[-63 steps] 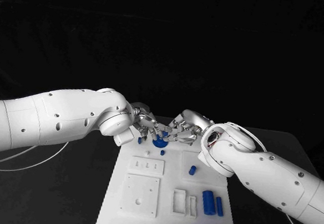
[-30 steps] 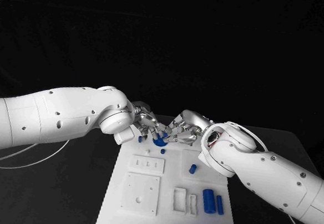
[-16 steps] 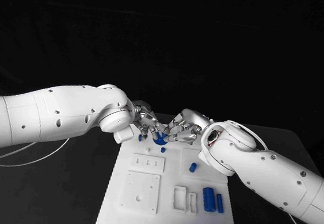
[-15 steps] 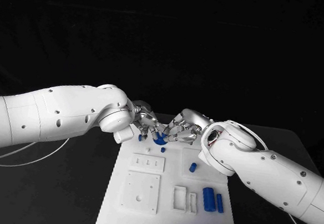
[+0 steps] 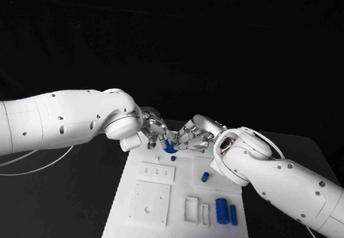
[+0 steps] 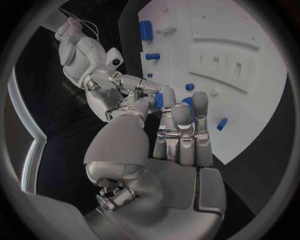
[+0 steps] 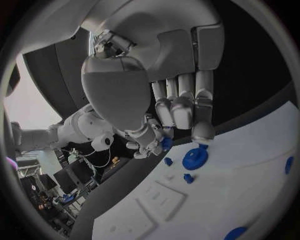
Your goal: Assemble the parts on the task board
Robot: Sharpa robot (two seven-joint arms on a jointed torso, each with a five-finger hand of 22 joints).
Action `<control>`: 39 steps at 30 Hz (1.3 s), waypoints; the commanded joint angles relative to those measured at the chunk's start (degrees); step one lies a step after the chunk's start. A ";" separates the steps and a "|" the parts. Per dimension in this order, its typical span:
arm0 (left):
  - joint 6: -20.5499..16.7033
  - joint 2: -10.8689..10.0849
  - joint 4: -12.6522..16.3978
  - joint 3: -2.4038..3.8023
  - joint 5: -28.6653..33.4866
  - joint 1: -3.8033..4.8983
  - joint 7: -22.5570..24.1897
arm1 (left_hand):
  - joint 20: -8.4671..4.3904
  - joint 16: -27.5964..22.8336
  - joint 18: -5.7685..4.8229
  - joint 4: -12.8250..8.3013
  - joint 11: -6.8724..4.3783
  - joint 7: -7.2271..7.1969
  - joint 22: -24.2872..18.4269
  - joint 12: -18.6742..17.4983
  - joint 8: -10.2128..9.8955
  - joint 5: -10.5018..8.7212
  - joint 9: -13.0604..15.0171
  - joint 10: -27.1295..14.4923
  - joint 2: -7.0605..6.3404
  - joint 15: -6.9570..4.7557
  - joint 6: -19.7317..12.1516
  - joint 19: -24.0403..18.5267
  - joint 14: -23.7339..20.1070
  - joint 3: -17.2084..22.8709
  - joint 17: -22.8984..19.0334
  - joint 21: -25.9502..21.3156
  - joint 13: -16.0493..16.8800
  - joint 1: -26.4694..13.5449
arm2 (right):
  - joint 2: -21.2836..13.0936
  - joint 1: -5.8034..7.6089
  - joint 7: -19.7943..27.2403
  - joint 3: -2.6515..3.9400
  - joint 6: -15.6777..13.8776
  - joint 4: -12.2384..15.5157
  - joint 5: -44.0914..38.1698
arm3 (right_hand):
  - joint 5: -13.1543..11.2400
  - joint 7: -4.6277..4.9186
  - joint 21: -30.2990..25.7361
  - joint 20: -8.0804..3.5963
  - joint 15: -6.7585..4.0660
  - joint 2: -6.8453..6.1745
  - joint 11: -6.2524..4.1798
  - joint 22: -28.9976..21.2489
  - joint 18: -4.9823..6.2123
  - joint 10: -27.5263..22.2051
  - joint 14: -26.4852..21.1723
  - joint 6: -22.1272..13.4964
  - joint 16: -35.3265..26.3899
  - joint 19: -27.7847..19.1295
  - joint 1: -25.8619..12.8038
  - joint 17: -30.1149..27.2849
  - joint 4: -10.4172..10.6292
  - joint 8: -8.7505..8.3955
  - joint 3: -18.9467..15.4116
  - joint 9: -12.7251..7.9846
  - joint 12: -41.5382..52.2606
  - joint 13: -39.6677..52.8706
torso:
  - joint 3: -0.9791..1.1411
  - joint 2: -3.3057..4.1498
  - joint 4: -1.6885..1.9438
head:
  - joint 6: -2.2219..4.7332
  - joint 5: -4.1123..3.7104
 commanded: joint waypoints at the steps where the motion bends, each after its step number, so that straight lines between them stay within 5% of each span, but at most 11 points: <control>1: 2.53 0.21 0.26 -0.07 0.99 -0.05 0.12 | 0.21 0.32 -0.71 0.88 -0.21 -0.26 0.13 0.39 0.22 -0.74 -0.15 2.25 0.05 0.09 0.87 0.08 -0.37 -0.39 0.11 -0.31 0.16 -0.84 | 0.29 0.17 1.05 0.17 -0.03 0.12 -0.22 | 0.41 -0.10 0.28 -0.25 -0.18 0.19 -0.17 2.68 0.53 0.30 0.29 0.51 -0.20 2.86 -0.44 -0.03 0.24 0.39 -0.17 0.10 -0.03 -0.09 | 0.04 0.02 -0.03 | -0.05 -0.01; 10: 3.88 0.21 0.14 -0.07 2.65 -0.05 0.57 | 0.09 0.70 -0.77 1.32 -0.31 -0.38 0.48 0.91 0.31 -0.51 0.33 2.35 1.07 -0.02 1.33 0.24 -0.26 0.34 0.31 -0.46 0.45 0.42 | 0.42 0.17 0.96 0.17 -0.03 -0.18 -0.22 | 0.51 -0.13 0.01 -0.26 -0.19 0.25 -0.19 2.59 0.53 0.13 0.24 0.55 -0.41 2.82 -0.55 -0.19 0.29 0.37 -0.19 0.12 -0.31 -0.27 | 0.03 0.01 -0.06 | -0.15 0.03; 21: 3.87 0.16 0.06 -0.06 4.21 -0.05 1.23 | -0.13 1.61 -0.70 -0.66 -0.46 -0.45 1.77 2.80 0.31 -0.56 6.45 2.43 3.24 -0.22 1.64 0.32 -0.12 3.16 1.07 -0.14 0.98 2.65 | 0.64 0.16 0.96 0.17 -0.14 -0.41 -0.21 | 0.87 -0.15 0.00 -0.29 -0.22 0.32 -0.24 2.53 0.51 0.15 0.27 0.58 -0.44 2.85 -0.63 -0.18 0.26 0.37 -0.19 0.15 -0.38 -0.35 | 0.06 0.00 -0.02 | -0.30 -0.04; 39: 3.19 0.09 -0.13 -0.06 3.60 -0.05 1.77 | -0.70 3.11 -0.86 -0.22 -1.05 -1.45 3.55 6.77 0.41 -0.20 15.18 2.61 2.80 -0.86 3.23 1.24 0.86 3.81 2.43 -0.48 2.65 2.79 | 0.58 0.14 1.03 0.17 -0.59 -0.39 -0.12 | 1.83 0.00 -0.24 -0.28 -0.18 0.04 -0.18 2.36 0.54 -0.07 0.24 -0.06 -0.68 2.83 -1.28 -0.33 0.56 0.34 -0.24 -0.05 -0.74 -0.61 | 0.05 -0.03 -0.08 | -0.48 -0.02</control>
